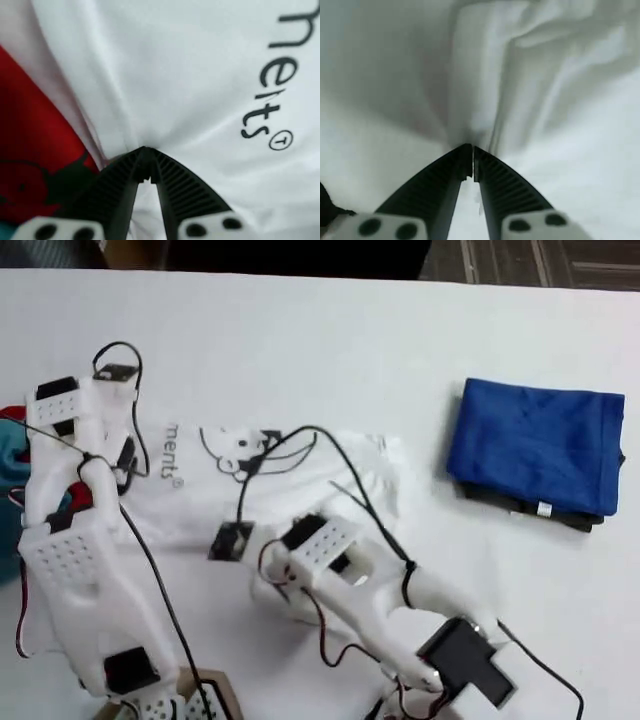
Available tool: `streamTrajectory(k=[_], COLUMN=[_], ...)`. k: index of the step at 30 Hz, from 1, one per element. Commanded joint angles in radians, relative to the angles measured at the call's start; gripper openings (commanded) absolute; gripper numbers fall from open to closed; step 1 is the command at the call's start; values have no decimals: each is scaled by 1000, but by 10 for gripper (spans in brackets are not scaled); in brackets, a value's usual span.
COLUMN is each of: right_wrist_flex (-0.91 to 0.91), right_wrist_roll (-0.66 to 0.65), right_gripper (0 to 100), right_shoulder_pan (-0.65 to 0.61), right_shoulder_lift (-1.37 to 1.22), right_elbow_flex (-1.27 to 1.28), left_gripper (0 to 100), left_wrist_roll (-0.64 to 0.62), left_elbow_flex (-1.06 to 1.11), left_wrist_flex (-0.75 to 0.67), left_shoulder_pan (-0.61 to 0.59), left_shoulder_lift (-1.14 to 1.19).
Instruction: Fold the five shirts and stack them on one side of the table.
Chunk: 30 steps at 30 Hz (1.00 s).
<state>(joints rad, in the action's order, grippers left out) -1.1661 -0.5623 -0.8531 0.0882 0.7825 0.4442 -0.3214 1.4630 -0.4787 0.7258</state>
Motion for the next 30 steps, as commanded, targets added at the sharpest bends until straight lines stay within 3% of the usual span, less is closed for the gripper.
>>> streamTrajectory(k=[1, 10, 17, 24, 28, 30], right_wrist_flex=[1, 10, 4, 10, 24, 25], right_wrist_roll=[-3, -9, -11, -11, -11, -11], right_gripper=[21, 28, 159, 148, 20, 26], right_shoulder_pan=[-35, 33, 130, 131, 133, 133], right_shoulder_lift=[51, 50, 48, 48, 47, 50], right_elbow_flex=[-2, -18, -98, -94, -94, -94], left_gripper=[27, 27, 27, 27, 27, 27], left_wrist_roll=[-5, -5, -5, -5, -5, -5], left_elbow_flex=[-19, -19, -19, -19, -19, -19], left_wrist_flex=[-40, -38, -38, -38, -38, -38], left_shoulder_pan=[-6, -6, -6, -6, -6, -6], left_shoulder_lift=[12, 17, 18, 18, 18, 18])
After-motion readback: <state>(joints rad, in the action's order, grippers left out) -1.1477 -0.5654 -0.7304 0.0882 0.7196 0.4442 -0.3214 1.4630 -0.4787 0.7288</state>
